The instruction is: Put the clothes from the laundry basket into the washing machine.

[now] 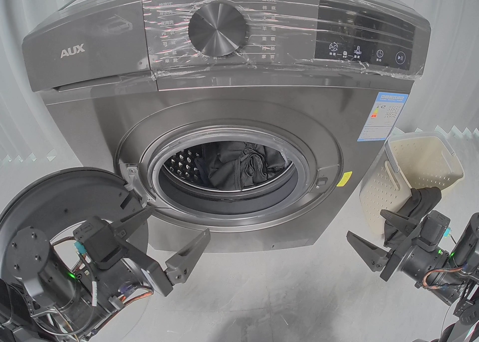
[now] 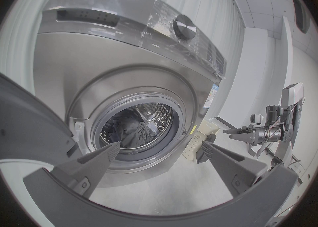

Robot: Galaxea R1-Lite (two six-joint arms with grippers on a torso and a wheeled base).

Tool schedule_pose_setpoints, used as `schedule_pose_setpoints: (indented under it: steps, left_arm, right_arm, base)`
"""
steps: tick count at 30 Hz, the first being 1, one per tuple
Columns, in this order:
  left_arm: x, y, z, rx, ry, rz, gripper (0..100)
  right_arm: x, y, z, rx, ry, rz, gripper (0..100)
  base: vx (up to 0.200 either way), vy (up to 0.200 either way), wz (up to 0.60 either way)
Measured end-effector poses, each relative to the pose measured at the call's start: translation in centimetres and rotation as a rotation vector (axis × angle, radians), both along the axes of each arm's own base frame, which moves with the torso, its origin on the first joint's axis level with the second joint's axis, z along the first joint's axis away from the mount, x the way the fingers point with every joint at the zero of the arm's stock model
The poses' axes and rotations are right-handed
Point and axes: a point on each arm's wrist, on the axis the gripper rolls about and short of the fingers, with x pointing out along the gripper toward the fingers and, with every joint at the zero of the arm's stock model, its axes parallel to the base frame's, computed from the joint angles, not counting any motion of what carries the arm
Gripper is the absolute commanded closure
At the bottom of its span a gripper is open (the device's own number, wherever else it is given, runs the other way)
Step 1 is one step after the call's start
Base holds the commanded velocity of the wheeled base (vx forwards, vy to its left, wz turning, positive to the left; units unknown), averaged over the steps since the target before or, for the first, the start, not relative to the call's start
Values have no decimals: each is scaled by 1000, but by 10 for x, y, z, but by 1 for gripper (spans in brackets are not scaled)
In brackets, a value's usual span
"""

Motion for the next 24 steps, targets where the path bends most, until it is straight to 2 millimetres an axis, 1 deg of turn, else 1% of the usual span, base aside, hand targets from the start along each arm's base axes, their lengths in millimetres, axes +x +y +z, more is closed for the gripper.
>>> schedule_pose_setpoints:
  steps: [5, 9, 14, 19, 24]
  left_arm:
    - [-11, 12, 0, -2, -7, -3, 0]
    - [-19, 21, 0, 0, -13, -3, 0]
    - [-29, 33, 0, 16, -25, 8, 0]
    - [-37, 47, -1, 52, -13, 42, 0]
    - [-48, 66, -5, 107, 41, 101, 0]
  right_arm:
    - [-7, -12, -3, -44, 68, -34, 0]
    - [-18, -25, -4, -85, 126, -63, 0]
    - [-36, -43, -2, -103, 152, -100, 0]
    - [-57, -61, 2, -91, 126, -149, 0]
    - [-79, -79, 1, -87, 87, -214, 0]
  base:
    - [-200, 0, 0]
    - [-200, 0, 0]
    - [-200, 0, 0]
    - [-200, 0, 0]
    - [0, 0, 0]
